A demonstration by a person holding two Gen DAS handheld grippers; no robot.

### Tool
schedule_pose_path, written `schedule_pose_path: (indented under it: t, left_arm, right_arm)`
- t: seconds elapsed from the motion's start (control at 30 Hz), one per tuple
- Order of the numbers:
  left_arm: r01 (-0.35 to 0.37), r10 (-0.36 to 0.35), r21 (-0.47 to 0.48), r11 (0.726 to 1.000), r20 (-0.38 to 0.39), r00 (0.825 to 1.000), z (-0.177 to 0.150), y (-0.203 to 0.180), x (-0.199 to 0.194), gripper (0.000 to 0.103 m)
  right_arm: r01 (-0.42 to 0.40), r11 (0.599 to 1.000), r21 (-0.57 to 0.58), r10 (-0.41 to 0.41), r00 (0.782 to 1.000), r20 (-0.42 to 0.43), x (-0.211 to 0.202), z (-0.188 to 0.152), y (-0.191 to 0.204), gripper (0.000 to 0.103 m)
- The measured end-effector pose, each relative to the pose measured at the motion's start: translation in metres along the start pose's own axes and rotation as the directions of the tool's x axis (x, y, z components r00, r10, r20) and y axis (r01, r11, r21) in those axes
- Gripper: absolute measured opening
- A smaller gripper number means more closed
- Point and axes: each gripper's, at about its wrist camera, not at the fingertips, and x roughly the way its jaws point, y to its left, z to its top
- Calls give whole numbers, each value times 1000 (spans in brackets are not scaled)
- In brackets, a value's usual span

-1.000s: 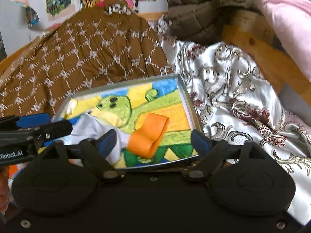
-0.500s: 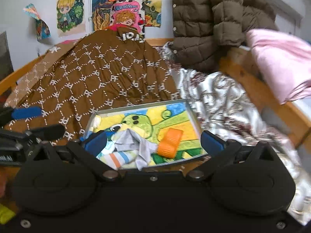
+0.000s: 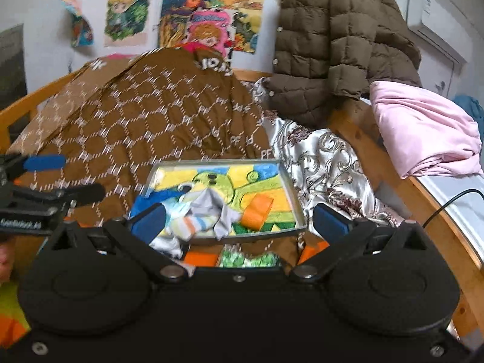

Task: Organize soft objects
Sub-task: 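Withdraw both tools from the tray back toward the pile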

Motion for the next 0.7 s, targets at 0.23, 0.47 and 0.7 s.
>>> schedule_pose_path:
  t: [0.23,0.47,0.7]
  left_arm:
    - [-171,168,-57,984,-47,985,-23,-15,-45,102]
    - [-356,339,-110,928,-149,929,-40,-40,-75,102]
    - [-466,442,-86,881,-208,873,-42,-76,-87,102]
  right_arm:
    - [-110,994,28,111,993,-33,-8,-36,10,102]
    - [-246,969,18,246,961,-128,-9,-62,-9,102]
    - [-331,944,4,328,931,-159,-5,-88,-38,102]
